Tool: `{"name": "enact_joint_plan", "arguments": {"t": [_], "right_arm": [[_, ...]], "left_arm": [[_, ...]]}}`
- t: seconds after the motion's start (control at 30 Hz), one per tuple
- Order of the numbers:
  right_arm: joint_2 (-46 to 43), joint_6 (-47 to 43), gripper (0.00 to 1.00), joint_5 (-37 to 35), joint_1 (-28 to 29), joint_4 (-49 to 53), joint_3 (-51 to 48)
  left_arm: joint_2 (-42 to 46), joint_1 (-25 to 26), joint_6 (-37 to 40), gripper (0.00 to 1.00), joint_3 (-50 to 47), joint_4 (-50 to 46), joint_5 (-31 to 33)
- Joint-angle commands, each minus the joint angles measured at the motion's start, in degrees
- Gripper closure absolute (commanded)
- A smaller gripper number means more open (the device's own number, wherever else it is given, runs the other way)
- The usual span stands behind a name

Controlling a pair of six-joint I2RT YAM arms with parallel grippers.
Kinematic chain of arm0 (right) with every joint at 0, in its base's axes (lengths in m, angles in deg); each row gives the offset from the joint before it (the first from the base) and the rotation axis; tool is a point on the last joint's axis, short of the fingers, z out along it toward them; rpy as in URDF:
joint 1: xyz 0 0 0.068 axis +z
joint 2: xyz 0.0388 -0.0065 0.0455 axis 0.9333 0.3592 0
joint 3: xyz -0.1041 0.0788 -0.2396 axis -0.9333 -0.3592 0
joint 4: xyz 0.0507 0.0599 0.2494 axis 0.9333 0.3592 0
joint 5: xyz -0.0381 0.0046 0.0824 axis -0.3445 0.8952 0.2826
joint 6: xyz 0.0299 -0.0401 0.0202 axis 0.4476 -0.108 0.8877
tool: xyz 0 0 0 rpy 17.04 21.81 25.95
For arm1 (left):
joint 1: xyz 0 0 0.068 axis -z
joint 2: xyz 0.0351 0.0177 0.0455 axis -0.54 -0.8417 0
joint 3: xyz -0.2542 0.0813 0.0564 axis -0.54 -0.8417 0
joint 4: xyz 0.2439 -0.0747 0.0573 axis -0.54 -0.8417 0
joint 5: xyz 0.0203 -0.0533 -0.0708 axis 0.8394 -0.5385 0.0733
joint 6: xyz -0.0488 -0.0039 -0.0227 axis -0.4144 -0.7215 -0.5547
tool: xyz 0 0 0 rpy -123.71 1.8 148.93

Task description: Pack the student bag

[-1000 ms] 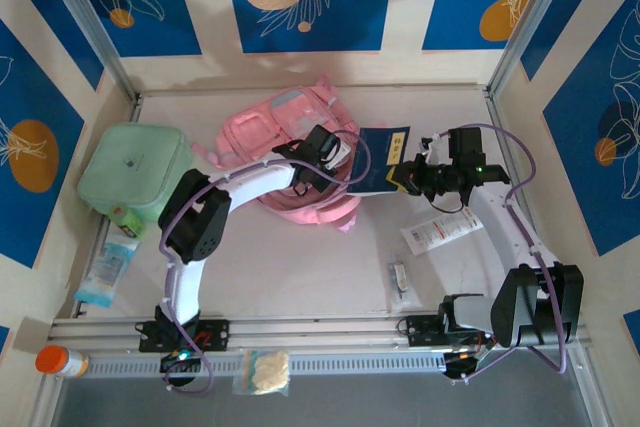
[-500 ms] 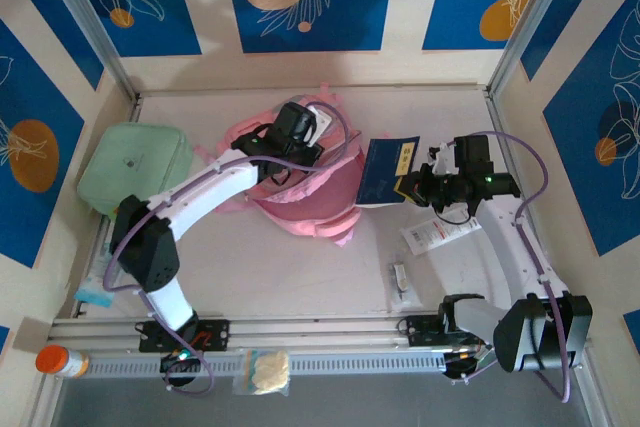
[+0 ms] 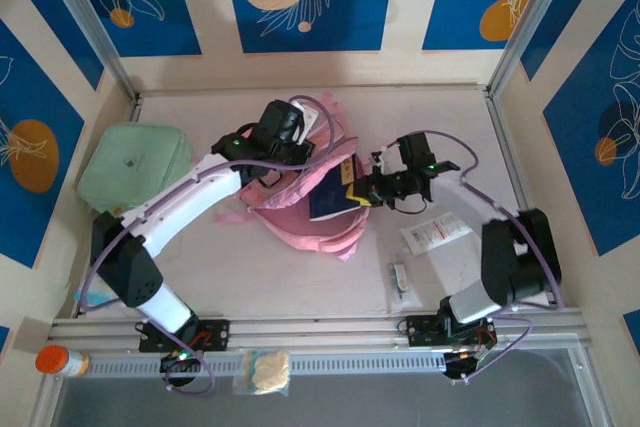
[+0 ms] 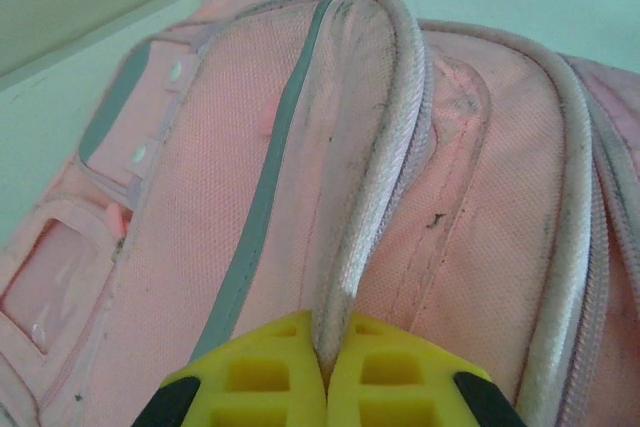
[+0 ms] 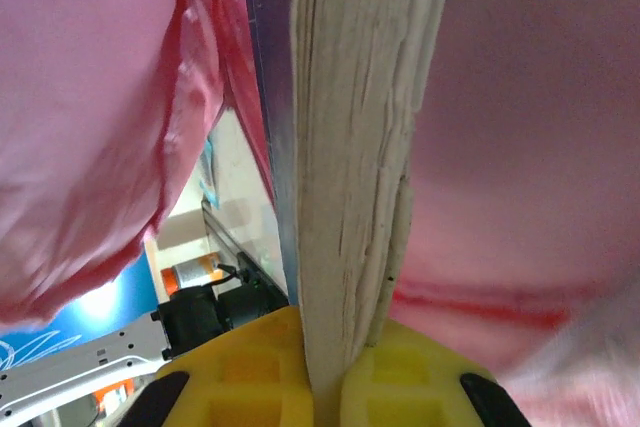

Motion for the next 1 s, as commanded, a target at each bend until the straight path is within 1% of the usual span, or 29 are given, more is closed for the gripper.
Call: {"name": "enact_joint_plan", "arguments": {"t": [0.0,0.07,0.13,0.2,0.23,0.3,0.4,0.5,0.57,0.6,0.63,0.7,0.77,0.8,0.9,0.97], "right_arm": [[7.56,2.01,1.0,5.57,1.3,-11.6,3.99],[11.64,2.77,0.99,5.67,1.16,-14.79,5.86],[15.41,2.26,0.94,4.82,1.18,-16.21,7.94],[18.92,0.25,0.9,3.04,1.07,-13.33,11.22],[20.12,-0.22,0.87,2.86,0.66,-12.27,12.18],[21.15,-0.11,0.74,3.0,-0.6,-12.04,12.28],[18.5,-1.53,0.64,0.77,-2.3,-8.81,10.4],[13.07,-4.93,0.49,-4.87,-2.27,-2.45,8.12],[9.69,-5.16,0.47,-8.72,-2.24,0.71,6.1],[8.01,-4.61,0.47,-10.2,-2.23,1.81,4.79],[6.61,-3.65,0.49,-10.97,-1.91,1.68,3.34],[3.9,-1.41,0.57,-11.79,0.12,0.35,0.36],[2.97,0.99,0.64,-12.25,3.03,-1.47,-0.84],[3.13,2.45,0.67,-12.27,4.26,-3.47,-1.31],[5.86,6.2,0.84,-13.55,5.92,-8.86,-1.53],[7.84,7.11,0.91,-15.0,6.39,-11.88,-0.82]], "left_arm": [[4.52,0.12,-3.56,1.0,0.88,2.82,-0.6],[4.23,0.12,-4.13,1.0,1.42,2.15,0.72],[3.82,0.07,-4.15,1.0,2.01,1.74,0.57],[3.5,-0.06,-4.3,1.0,2.09,2.09,0.16],[3.35,-0.08,-4.35,1.0,2.11,2.04,0.22],[3.16,-0.13,-4.33,1.0,2.2,2.1,0.42],[3.16,-0.2,-4.15,1.0,1.89,2.28,0.09],[3.0,-0.29,-4.25,1.0,1.76,2.54,-0.25],[2.67,-0.34,-4.37,1.0,1.76,2.72,-0.65],[2.63,-0.37,-4.47,1.0,1.69,2.8,-0.7],[2.66,-0.38,-4.68,1.0,1.53,2.91,-0.86],[3.04,-0.37,-4.96,1.0,0.87,3.63,-1.37],[3.07,-0.39,-4.97,1.0,0.53,4.05,-1.76],[2.99,-0.37,-4.95,1.0,0.61,3.7,-1.55],[2.94,-0.39,-5.43,1.0,0.66,3.49,-1.73],[2.99,-0.42,-5.68,1.0,0.75,3.33,-2.2]]}}
